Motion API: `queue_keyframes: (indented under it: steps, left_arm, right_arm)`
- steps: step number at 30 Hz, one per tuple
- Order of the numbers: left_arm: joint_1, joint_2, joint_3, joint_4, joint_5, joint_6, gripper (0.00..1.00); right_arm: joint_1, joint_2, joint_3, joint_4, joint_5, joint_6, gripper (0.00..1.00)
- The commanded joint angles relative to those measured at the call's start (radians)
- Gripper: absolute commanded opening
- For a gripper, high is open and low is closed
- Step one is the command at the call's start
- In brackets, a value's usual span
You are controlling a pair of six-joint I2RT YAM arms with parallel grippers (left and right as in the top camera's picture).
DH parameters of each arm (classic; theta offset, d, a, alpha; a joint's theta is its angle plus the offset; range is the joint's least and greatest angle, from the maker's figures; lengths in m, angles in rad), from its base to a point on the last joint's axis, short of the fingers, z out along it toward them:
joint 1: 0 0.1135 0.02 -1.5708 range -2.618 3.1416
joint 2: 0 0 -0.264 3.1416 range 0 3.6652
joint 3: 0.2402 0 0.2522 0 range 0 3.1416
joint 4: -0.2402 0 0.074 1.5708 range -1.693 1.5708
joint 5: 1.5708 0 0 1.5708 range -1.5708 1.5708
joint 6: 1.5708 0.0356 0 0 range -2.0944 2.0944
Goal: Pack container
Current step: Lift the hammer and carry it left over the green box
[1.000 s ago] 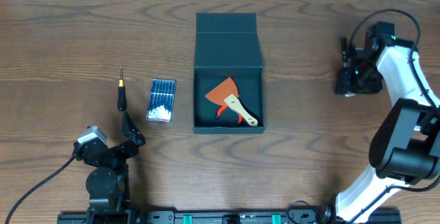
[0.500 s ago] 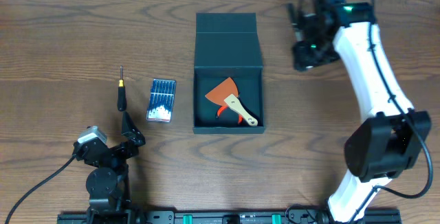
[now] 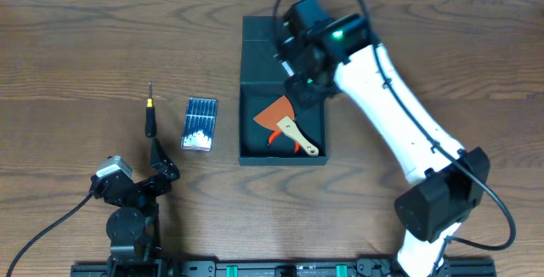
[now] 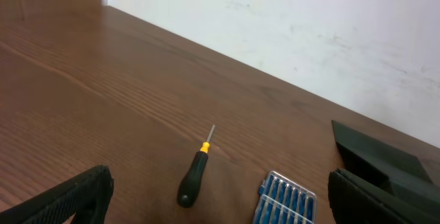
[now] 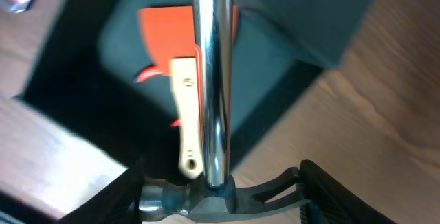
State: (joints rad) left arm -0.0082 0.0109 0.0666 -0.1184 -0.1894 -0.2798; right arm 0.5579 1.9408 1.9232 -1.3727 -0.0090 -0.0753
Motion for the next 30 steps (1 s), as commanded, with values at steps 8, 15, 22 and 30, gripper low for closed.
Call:
queue_keyframes:
  steps: [8, 15, 22, 30]
  left_arm:
    - [0.002, -0.007, -0.03, -0.007, -0.002, 0.018, 0.98]
    - [0.002, -0.007, -0.03, -0.007, -0.002, 0.018, 0.99]
    - [0.002, -0.007, -0.03, -0.007, -0.002, 0.017, 0.98]
    - [0.002, -0.007, -0.03, -0.007, -0.002, 0.018, 0.99]
  right_arm:
    - [0.101, -0.007, -0.039, 0.001, -0.003, 0.038, 0.28]
    - [0.097, -0.007, -0.197, 0.076, -0.003, 0.037, 0.27]
    - [0.096, -0.007, -0.324, 0.167, -0.004, 0.038, 0.28]
    - [0.096, -0.007, -0.39, 0.216, -0.003, 0.043, 0.28]
